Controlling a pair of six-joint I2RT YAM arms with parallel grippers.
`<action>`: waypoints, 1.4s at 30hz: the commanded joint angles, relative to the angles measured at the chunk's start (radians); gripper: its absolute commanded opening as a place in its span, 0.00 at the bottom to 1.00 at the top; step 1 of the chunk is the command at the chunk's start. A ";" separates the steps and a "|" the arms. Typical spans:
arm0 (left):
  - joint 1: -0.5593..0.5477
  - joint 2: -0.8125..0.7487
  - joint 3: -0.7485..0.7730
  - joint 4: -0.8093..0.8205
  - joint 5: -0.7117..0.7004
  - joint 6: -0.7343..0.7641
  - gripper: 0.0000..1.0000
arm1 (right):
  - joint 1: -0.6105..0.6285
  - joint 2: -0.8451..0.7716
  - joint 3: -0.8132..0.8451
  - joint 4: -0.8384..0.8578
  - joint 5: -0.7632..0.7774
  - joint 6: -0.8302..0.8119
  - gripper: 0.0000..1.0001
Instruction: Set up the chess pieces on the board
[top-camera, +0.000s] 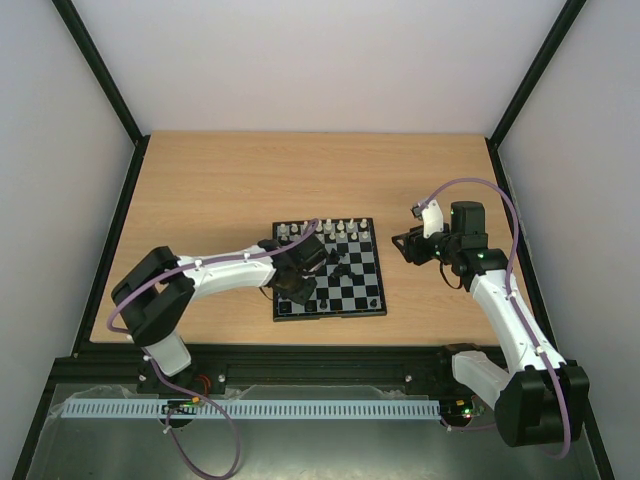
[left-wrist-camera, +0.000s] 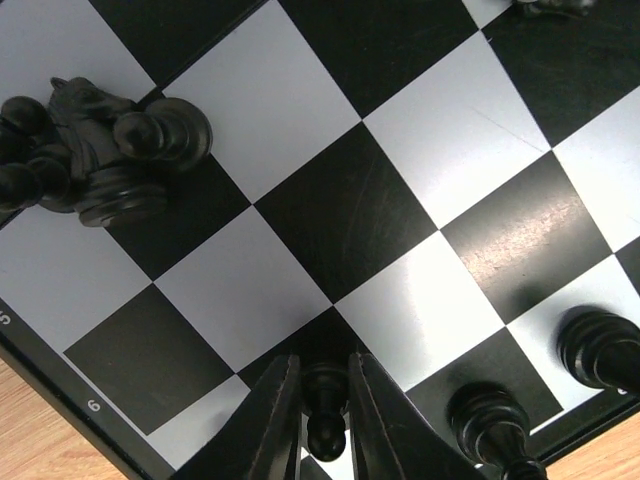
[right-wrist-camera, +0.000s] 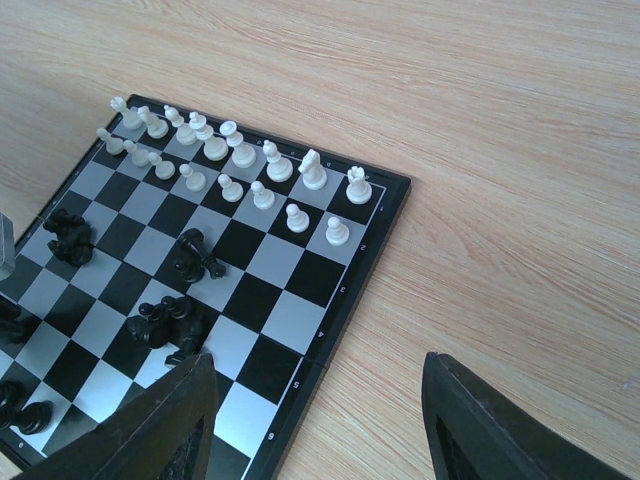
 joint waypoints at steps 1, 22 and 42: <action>-0.004 0.004 0.010 -0.051 -0.018 -0.002 0.15 | -0.006 -0.012 -0.011 -0.032 -0.020 -0.015 0.58; 0.062 0.055 0.252 -0.075 -0.131 -0.013 0.21 | -0.007 -0.012 -0.015 -0.032 -0.017 -0.016 0.58; 0.067 0.204 0.264 -0.077 -0.170 -0.024 0.24 | -0.006 0.000 -0.013 -0.035 -0.015 -0.023 0.58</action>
